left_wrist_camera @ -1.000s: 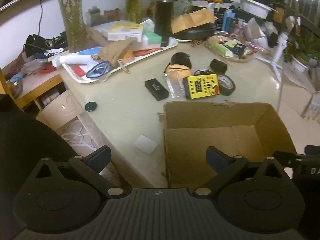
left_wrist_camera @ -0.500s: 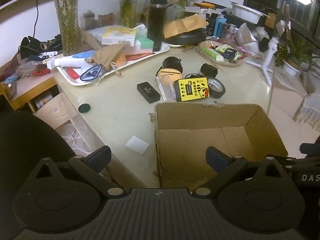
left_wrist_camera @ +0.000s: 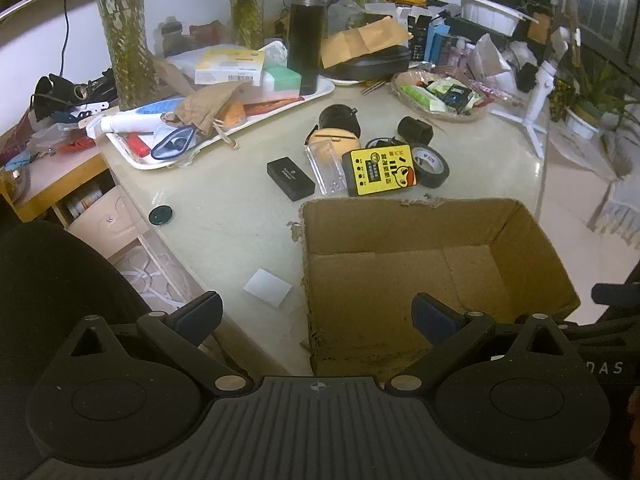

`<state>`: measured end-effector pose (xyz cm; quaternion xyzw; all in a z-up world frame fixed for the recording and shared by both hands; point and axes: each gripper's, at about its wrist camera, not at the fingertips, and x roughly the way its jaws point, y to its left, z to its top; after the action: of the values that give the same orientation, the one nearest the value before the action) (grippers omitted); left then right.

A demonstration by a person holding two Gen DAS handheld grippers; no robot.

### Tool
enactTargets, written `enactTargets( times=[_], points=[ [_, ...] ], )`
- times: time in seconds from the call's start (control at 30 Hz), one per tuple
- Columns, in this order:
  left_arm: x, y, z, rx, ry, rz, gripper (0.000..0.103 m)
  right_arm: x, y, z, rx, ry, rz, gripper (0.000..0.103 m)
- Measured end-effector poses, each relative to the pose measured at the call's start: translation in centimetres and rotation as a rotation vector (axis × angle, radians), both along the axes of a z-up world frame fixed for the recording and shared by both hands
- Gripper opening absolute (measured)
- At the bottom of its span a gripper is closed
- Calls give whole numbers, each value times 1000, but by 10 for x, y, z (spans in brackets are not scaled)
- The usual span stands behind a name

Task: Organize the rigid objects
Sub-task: 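Move both tools from the cardboard box toward the objects on the table, then lower the right tool over the black tape roll and close on it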

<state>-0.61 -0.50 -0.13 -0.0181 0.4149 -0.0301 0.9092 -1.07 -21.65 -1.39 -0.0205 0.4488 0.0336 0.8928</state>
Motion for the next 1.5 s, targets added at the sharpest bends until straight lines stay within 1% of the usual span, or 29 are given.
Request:
enactTargets(
  times=[0.1, 0.2, 0.33, 0.43, 0.53, 0.6, 0.67, 0.77, 0.87, 0.9, 0.97, 1.03, 1.1, 1.13, 1.2, 1.3, 1.4, 1.5],
  points=[
    [-1, 3, 0, -27, -15, 9, 103, 1, -1, 2, 16, -1, 0, 103],
    [0, 2, 0, -19, -17, 7, 103, 2, 0, 4, 27, 1, -2, 103],
    [3, 2, 1, -31, -13, -2, 103, 0, 2, 10, 34, -5, 1, 103],
    [4, 4, 4, -45, -31, 3, 103, -1, 5, 16, 35, -8, 14, 103],
    [3, 8, 8, -56, -51, 28, 103, -4, 7, 21, 51, -27, 32, 103],
    [4, 10, 9, -58, -49, 39, 103, -4, 8, 23, 50, -27, 41, 103],
    [4, 13, 12, -70, -51, 38, 103, -4, 7, 25, 59, -33, 53, 103],
    [4, 17, 20, -93, -75, 36, 103, -3, 2, 28, 73, -62, 73, 103],
    [8, 19, 27, -97, -95, 20, 103, 4, -2, 28, 68, -87, 86, 103],
    [12, 18, 28, -91, -88, 2, 103, 8, -3, 28, 67, -93, 92, 103],
    [18, 16, 31, -87, -72, -65, 103, 16, -7, 27, 70, -100, 100, 103],
    [25, 16, 31, -75, -63, -87, 103, 23, -11, 26, 74, -104, 106, 103],
    [30, 17, 30, -95, -54, -114, 103, 31, -14, 25, 82, -109, 114, 103],
    [35, 19, 28, -112, -37, -125, 103, 35, -16, 25, 85, -111, 117, 103],
    [41, 22, 25, -138, -18, -126, 103, 43, -19, 23, 88, -116, 122, 103],
    [49, 27, 24, -161, -13, -125, 103, 57, -22, 19, 90, -117, 135, 103],
    [58, 28, 25, -144, -24, -137, 103, 70, -23, 14, 84, -122, 146, 103],
    [65, 31, 27, -155, -29, -159, 103, 84, -25, 10, 84, -128, 161, 103]
  ],
)
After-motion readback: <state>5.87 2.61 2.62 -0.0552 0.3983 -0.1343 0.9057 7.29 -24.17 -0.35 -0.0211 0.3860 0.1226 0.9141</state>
